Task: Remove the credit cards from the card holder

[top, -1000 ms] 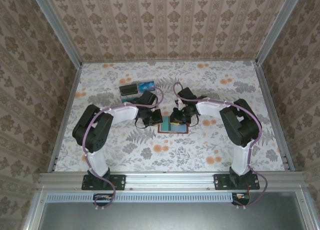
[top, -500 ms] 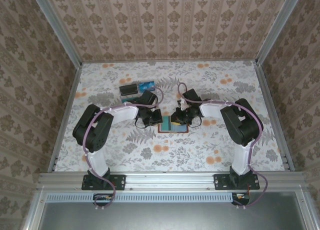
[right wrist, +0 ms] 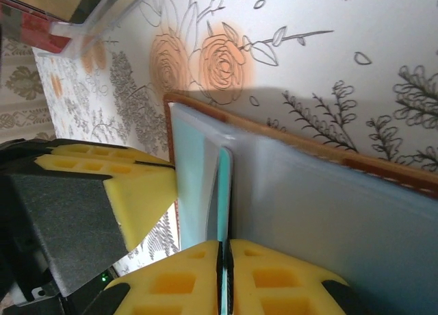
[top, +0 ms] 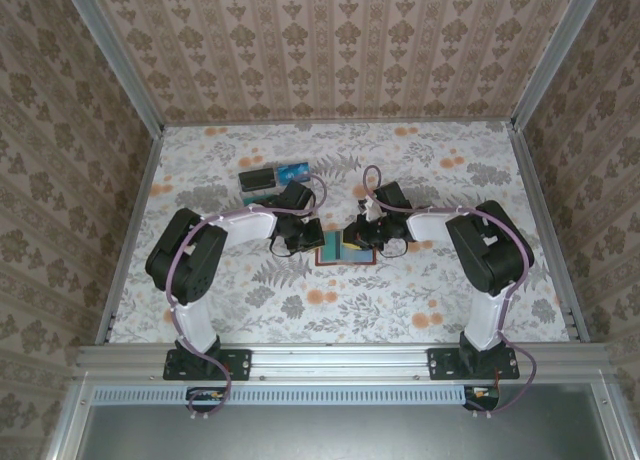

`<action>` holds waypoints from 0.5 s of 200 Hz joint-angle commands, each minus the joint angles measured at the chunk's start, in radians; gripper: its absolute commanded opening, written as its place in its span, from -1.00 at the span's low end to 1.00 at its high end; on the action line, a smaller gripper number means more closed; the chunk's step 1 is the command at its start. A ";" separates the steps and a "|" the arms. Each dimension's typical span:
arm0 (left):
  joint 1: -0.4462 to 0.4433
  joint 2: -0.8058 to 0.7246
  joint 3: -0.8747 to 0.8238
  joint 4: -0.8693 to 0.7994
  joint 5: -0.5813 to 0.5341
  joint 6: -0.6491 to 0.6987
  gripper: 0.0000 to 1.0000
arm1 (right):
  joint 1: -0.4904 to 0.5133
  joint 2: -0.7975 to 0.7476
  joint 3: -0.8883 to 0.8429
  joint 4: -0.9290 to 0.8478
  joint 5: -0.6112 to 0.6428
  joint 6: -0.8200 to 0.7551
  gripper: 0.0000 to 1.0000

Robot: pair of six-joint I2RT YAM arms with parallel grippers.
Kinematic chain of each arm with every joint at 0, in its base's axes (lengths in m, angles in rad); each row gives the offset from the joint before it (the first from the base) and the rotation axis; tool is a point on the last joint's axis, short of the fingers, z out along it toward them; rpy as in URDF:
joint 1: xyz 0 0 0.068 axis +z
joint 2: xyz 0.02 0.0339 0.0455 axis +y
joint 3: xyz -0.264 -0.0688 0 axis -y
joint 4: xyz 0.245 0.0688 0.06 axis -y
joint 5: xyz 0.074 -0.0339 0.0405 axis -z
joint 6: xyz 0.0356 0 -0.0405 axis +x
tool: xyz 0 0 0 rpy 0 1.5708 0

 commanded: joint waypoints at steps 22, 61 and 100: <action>-0.006 0.055 -0.033 -0.038 0.005 -0.013 -0.78 | 0.012 -0.015 -0.001 0.057 -0.070 0.012 -0.73; -0.007 0.060 -0.025 -0.035 0.023 -0.003 -0.78 | 0.015 0.005 0.026 0.010 -0.056 -0.012 -0.68; -0.007 0.064 -0.020 -0.037 0.028 0.002 -0.76 | 0.019 0.019 0.042 -0.020 -0.055 -0.036 -0.66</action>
